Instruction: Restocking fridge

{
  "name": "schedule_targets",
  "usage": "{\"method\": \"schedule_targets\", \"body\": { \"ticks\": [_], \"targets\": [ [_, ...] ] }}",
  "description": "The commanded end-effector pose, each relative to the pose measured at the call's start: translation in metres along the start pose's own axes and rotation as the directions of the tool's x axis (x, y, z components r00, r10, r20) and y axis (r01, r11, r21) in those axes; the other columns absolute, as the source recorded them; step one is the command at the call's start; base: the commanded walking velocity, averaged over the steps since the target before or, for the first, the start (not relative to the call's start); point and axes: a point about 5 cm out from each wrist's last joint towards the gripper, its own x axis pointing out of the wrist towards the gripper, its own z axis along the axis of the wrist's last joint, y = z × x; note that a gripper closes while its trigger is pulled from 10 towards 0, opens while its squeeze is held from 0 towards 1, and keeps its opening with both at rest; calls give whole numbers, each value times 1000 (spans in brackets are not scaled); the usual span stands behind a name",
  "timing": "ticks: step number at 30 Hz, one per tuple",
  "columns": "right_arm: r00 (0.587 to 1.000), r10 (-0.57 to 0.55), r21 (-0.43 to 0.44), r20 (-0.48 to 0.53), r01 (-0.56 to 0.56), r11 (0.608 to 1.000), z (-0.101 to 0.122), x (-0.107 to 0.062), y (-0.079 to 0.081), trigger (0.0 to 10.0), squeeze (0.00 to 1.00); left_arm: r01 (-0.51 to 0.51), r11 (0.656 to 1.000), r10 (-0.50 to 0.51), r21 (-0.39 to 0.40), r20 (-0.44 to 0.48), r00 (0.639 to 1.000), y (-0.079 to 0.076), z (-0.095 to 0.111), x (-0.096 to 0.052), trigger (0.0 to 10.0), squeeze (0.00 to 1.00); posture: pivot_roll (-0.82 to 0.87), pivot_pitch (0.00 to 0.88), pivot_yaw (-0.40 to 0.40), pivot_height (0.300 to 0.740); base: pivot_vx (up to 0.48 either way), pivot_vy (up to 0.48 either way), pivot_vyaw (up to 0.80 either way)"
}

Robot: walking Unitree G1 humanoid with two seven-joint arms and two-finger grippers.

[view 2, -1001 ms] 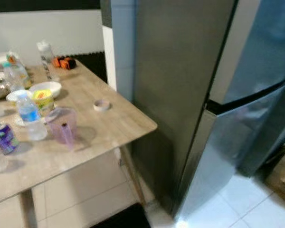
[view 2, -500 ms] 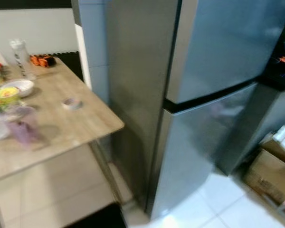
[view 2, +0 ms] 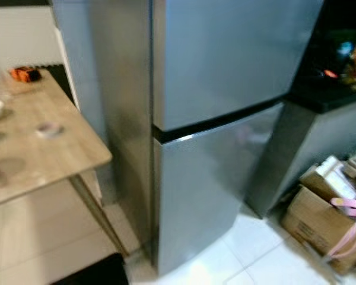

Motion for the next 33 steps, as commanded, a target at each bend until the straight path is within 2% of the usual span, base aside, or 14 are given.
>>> {"method": "schedule_targets", "body": {
  "ticks": [1,6,14,25,33],
  "targets": [
    [1000,0,1,22,0,1000,5,0,-2,10000,0,3,1000,-3,4,-10,1000,-1,-2,0,10000,0,-93,0,1,740,0,-442,613],
    [1000,19,-5,18,-19,1000,5,0,-1,10000,0,-2,1000,2,2,-7,1000,0,-2,0,10000,0,-95,0,4,740,0,-401,698],
    [1000,-11,7,22,11,1000,3,-1,-5,10000,0,-12,1000,12,-6,0,1000,1,-1,0,10000,0,-98,0,1,740,0,0,735],
    [999,-14,26,34,13,1000,5,-1,-6,10000,0,-1,1000,1,9,-3,1000,-2,0,1,10000,0,-106,5,3,740,0,0,0],
    [999,-14,26,29,13,1000,4,-1,-5,10000,0,-1,1000,1,-2,1,1000,-1,0,0,10000,0,-103,4,5,740,0,-472,0]
  ]
}}
